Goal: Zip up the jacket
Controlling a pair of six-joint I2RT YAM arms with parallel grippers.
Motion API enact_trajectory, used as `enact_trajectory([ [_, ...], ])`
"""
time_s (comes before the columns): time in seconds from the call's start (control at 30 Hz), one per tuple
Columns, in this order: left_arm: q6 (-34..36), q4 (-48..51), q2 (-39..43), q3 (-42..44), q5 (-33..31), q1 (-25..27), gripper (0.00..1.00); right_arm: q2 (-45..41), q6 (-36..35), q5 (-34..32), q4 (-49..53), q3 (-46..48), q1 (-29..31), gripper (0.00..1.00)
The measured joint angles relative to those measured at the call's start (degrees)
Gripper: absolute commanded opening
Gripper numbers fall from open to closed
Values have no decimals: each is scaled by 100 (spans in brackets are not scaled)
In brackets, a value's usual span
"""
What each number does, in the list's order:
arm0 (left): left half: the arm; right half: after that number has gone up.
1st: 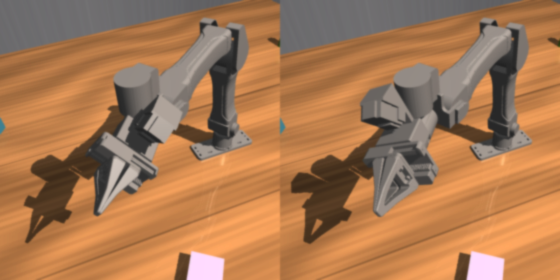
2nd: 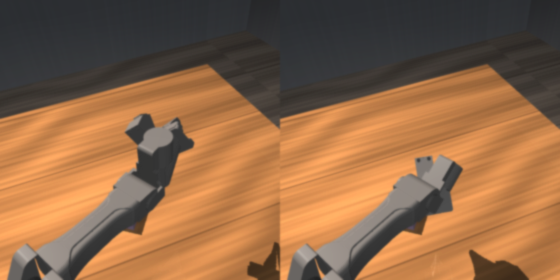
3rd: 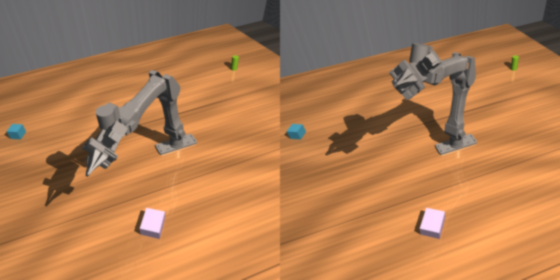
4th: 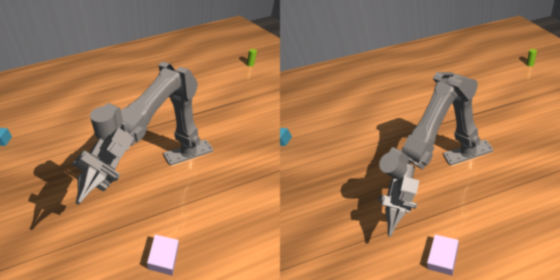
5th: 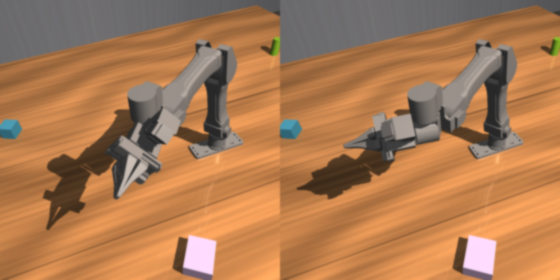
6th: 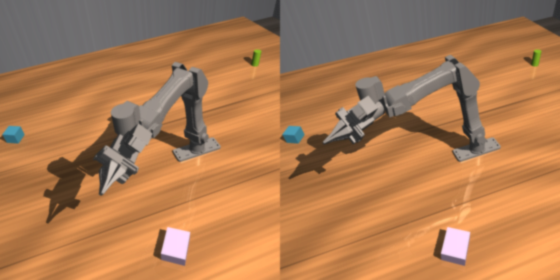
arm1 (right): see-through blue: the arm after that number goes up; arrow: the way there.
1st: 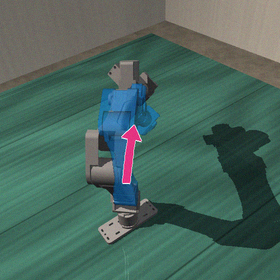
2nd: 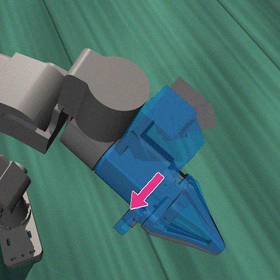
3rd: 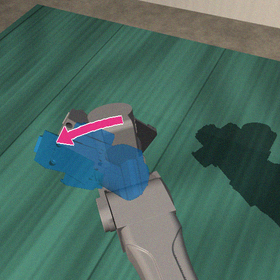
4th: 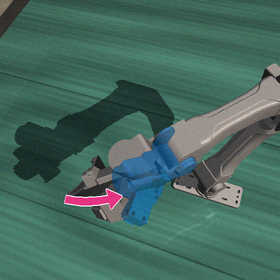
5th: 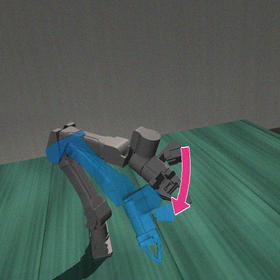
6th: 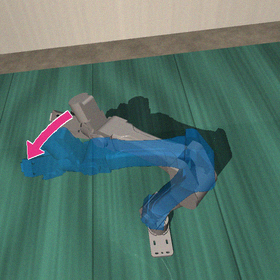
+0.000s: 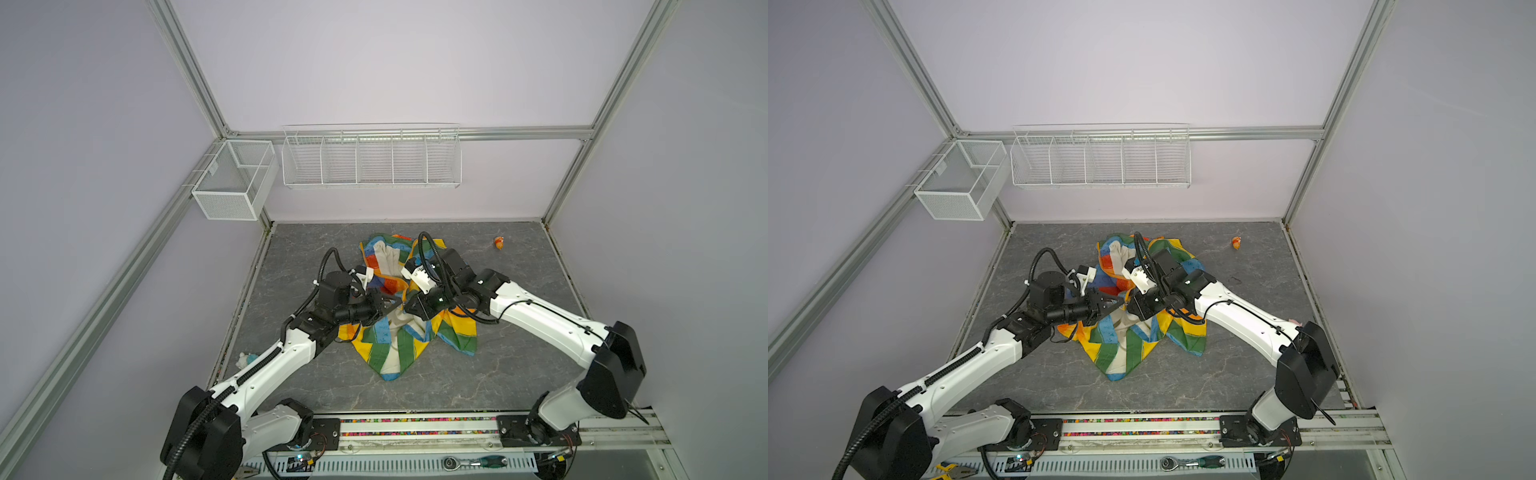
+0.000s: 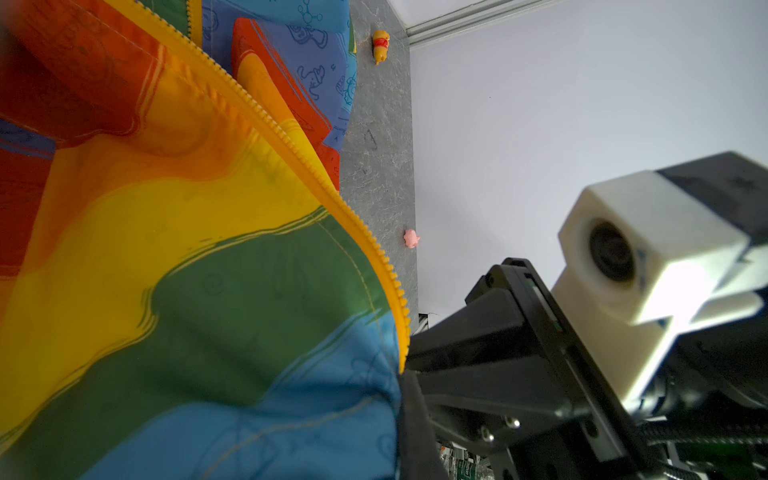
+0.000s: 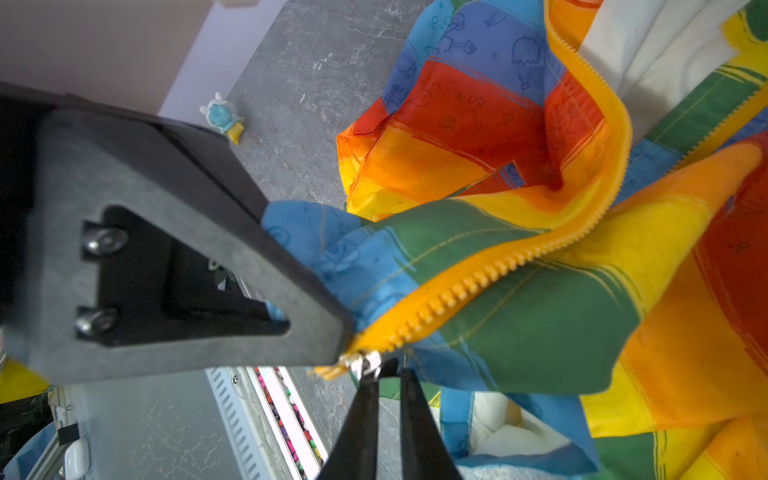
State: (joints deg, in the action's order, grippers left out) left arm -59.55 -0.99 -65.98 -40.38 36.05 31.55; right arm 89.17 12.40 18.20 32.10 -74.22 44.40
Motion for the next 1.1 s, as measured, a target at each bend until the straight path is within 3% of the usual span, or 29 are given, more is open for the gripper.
enact_trajectory([
  [0.53,0,2,0,9,85,0,0,-107,20,-57,-140,90,-57,7],
  [0.67,0,2,0,11,96,0,0,-142,44,-55,-155,90,-70,15],
  [0.97,9,-44,0,52,195,0,0,-557,662,273,-444,538,-560,49],
  [1.1,17,-98,0,70,267,0,0,-855,1252,557,-708,675,-710,52],
])
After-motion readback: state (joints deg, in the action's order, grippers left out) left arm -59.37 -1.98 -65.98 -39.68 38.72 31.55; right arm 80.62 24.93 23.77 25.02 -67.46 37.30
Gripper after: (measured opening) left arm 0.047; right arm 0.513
